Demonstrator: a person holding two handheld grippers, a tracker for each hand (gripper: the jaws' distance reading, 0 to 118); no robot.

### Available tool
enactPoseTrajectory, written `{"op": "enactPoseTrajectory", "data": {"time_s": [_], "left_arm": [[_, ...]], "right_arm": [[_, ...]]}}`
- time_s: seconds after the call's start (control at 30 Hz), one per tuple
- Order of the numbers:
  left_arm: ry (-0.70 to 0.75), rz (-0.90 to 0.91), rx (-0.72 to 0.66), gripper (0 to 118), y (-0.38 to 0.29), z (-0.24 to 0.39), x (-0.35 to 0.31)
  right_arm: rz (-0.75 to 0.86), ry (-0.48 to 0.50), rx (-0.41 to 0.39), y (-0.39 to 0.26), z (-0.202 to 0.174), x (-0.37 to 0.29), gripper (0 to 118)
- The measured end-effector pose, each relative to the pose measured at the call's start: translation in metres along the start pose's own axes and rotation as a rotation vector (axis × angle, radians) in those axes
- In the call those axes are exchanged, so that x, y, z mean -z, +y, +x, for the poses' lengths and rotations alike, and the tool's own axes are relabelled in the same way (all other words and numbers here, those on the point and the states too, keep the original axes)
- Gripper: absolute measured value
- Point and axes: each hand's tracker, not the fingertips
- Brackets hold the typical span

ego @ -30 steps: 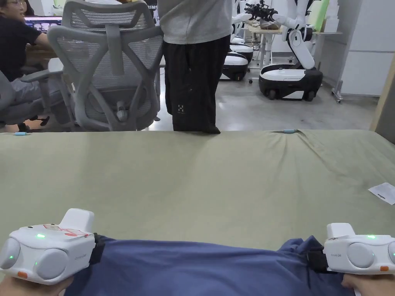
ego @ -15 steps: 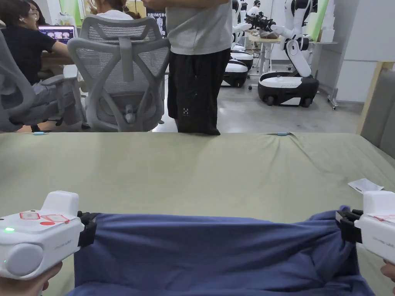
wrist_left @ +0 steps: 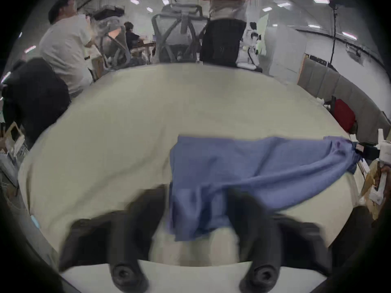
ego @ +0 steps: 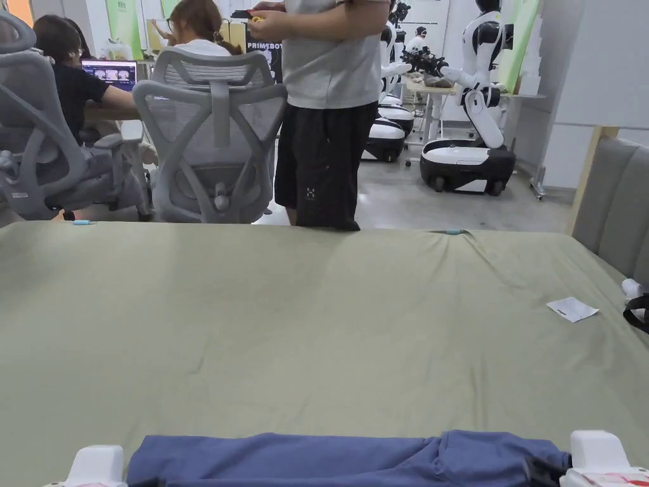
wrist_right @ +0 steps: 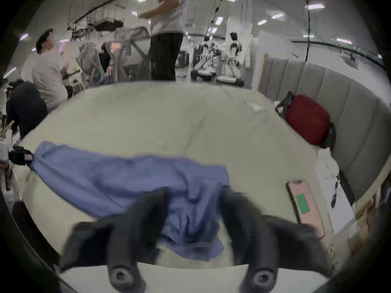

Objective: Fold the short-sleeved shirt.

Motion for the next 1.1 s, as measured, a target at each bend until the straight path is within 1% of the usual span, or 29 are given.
{"op": "enactPoseTrajectory", "data": {"time_s": [0.03, 0.07, 0.1, 0.2, 0.27, 0.3, 0.33, 0.37, 0.4, 0.43, 0.47, 0.5, 0.53, 0.6, 0.7, 0.8, 0.87, 0.9, 0.93, 1.0, 1.03, 1.07, 1.1], "left_arm": [[-0.023, 0.066, -0.010, 111, 0.012, 0.008, -0.008], [-0.037, 0.118, -0.011, 113, 0.024, 0.016, -0.014], [-0.043, 0.182, -0.005, 109, 0.037, 0.027, -0.023], [-0.048, 0.350, 0.044, 108, 0.068, 0.065, -0.048], [-0.077, 0.417, 0.081, 107, 0.077, 0.090, -0.063], [-0.083, 0.443, 0.108, 107, 0.079, 0.101, -0.068], [-0.070, 0.464, 0.135, 106, 0.078, 0.111, -0.073], [-0.049, 0.480, 0.160, 104, 0.075, 0.119, -0.076], [-0.018, 0.493, 0.181, 87, 0.069, 0.127, -0.080], [-0.011, 0.484, 0.174, 61, 0.064, 0.132, -0.082], [-0.018, 0.478, 0.167, 23, 0.059, 0.133, -0.083], [-0.017, 0.475, 0.154, 0, 0.053, 0.133, -0.085], [-0.007, 0.478, 0.117, 0, 0.046, 0.131, -0.088], [-0.037, 0.442, 0.065, 0, 0.043, 0.121, -0.089], [-0.010, 0.430, 0.086, 0, 0.041, 0.104, -0.089], [-0.032, 0.385, -0.068, 0, 0.041, 0.063, -0.081], [-0.001, 0.347, -0.164, 0, 0.035, 0.032, -0.067], [-0.001, 0.336, -0.231, 14, 0.032, 0.015, -0.059], [-0.034, 0.312, -0.316, 41, 0.028, -0.003, -0.050], [-0.136, 0.218, -0.480, 117, 0.020, -0.036, -0.029], [-0.177, 0.167, -0.545, 118, 0.015, -0.049, -0.016], [-0.225, 0.165, -0.597, 110, 0.006, -0.060, -0.007], [-0.236, 0.156, -0.667, 110, 0.001, -0.070, 0.005]], "right_arm": [[0.064, 0.031, 0.010, 0.015, -0.007, -0.012, 88], [0.117, 0.047, 0.019, 0.029, -0.011, -0.023, 90], [0.176, 0.050, 0.020, 0.043, -0.022, -0.035, 90], [0.323, 0.055, 0.010, 0.072, -0.056, -0.062, 97], [0.405, 0.052, -0.018, 0.080, -0.079, -0.075, 96], [0.436, 0.039, -0.048, 0.081, -0.091, -0.080, 96], [0.448, 0.029, -0.069, 0.079, -0.100, -0.082, 96], [0.445, 0.043, -0.072, 0.076, -0.107, -0.084, 93], [0.441, 0.056, -0.078, 0.073, -0.114, -0.086, 75], [0.430, 0.053, -0.079, 0.069, -0.120, -0.087, 48], [0.425, 0.047, -0.082, 0.064, -0.124, -0.087, 17], [0.436, 0.008, -0.083, 0.057, -0.128, -0.089, 0], [0.448, -0.011, -0.064, 0.053, -0.130, -0.092, 0], [0.422, 0.049, -0.008, 0.052, -0.126, -0.093, 0], [0.432, 0.024, -0.026, 0.054, -0.127, -0.094, 0], [0.432, 0.041, 0.008, 0.056, -0.127, -0.094, 0], [0.426, 0.042, -0.002, 0.057, -0.132, -0.092, 0], [0.423, 0.041, -0.008, 0.057, -0.134, -0.090, 0], [0.417, 0.043, -0.012, 0.058, -0.136, -0.087, 0], [0.412, 0.049, -0.007, 0.058, -0.139, -0.083, 0], [0.407, 0.050, -0.007, 0.058, -0.141, -0.081, 0], [0.403, 0.050, -0.010, 0.058, -0.143, -0.078, 0], [0.399, 0.049, -0.014, 0.059, -0.144, -0.076, 0]]}}
